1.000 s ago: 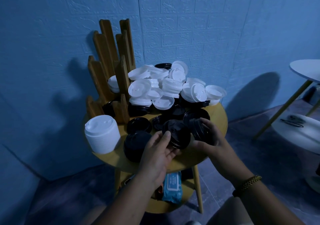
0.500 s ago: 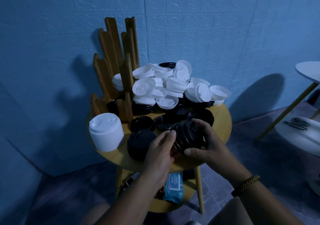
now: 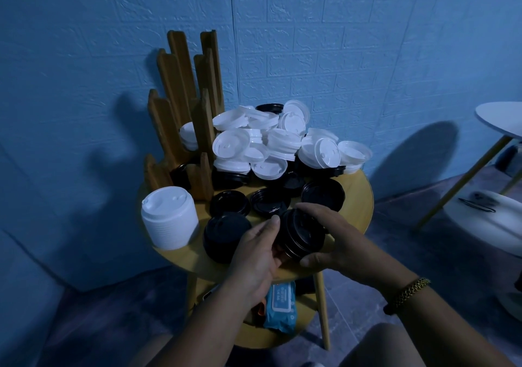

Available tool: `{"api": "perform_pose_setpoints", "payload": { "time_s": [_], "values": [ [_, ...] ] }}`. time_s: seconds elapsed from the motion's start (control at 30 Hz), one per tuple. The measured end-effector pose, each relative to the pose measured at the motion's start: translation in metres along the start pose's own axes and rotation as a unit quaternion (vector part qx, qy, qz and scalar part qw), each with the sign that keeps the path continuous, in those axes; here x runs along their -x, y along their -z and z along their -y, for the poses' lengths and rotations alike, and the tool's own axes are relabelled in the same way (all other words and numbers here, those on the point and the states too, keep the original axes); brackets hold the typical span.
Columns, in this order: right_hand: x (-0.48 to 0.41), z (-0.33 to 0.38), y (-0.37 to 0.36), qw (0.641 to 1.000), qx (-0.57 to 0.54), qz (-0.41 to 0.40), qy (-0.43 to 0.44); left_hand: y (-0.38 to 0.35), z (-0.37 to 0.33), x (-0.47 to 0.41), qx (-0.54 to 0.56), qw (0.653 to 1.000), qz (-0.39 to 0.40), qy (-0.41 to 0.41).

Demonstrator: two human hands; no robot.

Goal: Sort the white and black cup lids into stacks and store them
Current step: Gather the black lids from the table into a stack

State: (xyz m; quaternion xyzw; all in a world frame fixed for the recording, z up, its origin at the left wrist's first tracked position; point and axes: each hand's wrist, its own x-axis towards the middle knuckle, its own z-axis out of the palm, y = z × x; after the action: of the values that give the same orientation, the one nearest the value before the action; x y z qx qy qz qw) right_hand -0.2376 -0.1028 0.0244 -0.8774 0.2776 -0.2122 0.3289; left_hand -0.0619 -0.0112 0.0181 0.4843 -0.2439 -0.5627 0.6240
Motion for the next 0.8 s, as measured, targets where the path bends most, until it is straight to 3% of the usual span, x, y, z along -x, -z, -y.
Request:
{"api": "perform_pose_setpoints", "payload": {
  "time_s": [0.17,0.53,0.7,0.8],
  "values": [
    [0.002,0.011,-0.003,0.997,-0.076,-0.017,0.014,-0.001,0.002,0.001,-0.002,1.000,-0.008,0.005],
    [0.005,0.010,-0.017,0.993,-0.082,-0.081,-0.005,0.000,0.001,0.007,-0.007,1.000,0.007,-0.011],
    [0.009,-0.003,-0.011,0.980,-0.094,-0.176,-0.021,-0.004,0.005,0.009,-0.044,0.998,-0.031,-0.039],
    [0.013,-0.013,-0.004,0.986,-0.045,-0.150,-0.057,-0.001,0.005,0.006,-0.033,0.994,-0.087,-0.051]
  ]
}}
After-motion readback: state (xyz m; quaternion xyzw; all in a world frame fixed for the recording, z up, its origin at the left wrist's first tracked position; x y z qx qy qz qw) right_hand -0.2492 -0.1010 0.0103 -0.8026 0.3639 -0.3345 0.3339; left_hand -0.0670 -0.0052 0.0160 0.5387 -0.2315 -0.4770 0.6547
